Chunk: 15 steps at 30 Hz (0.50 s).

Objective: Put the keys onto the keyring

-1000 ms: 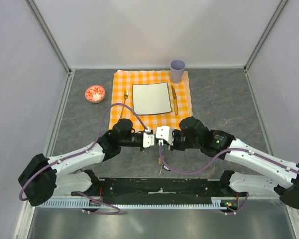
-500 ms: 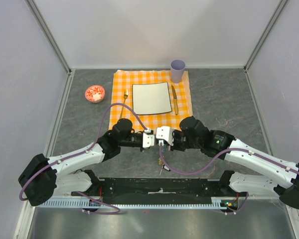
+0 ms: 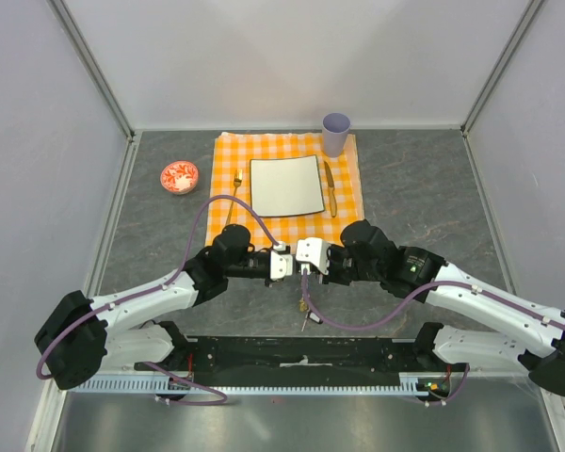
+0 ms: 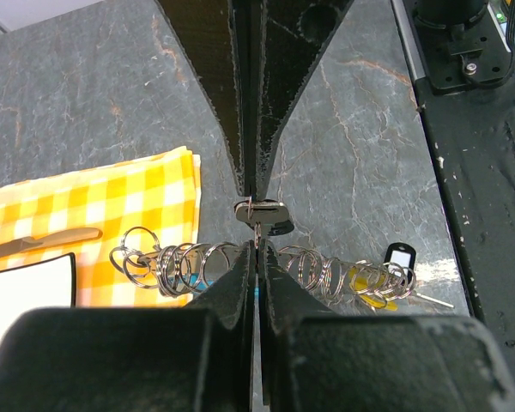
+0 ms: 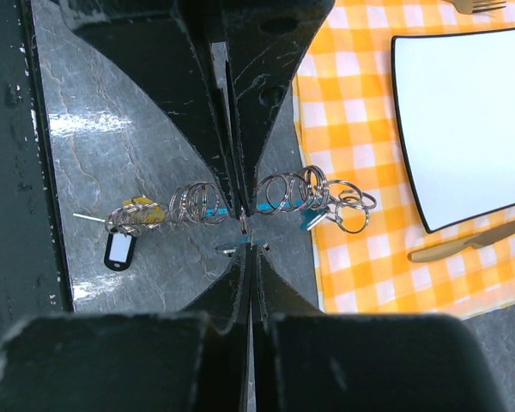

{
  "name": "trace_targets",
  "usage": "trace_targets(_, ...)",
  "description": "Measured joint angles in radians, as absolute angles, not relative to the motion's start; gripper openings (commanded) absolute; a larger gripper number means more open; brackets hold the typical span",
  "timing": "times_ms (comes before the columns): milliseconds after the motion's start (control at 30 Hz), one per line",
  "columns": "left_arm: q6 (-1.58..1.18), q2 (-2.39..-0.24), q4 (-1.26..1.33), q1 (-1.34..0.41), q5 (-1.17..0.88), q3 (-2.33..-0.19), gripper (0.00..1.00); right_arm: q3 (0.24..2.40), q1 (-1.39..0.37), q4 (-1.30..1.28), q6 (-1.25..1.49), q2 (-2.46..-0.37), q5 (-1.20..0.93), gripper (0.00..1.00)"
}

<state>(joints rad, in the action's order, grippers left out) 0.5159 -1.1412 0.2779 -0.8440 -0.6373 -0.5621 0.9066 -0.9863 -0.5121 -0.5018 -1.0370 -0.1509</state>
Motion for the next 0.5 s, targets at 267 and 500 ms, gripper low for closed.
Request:
trace_targets(267, 0.516, -1.141, 0.278, -0.844, -0.637, -0.562, 0.02, 0.907, -0.986, -0.512, -0.502, -1.037, -0.161, 0.0)
trace_targets(500, 0.516, -1.141, 0.278, -0.844, -0.638, -0.562, 0.02, 0.907, -0.986, -0.512, -0.501, -1.037, -0.168, 0.0)
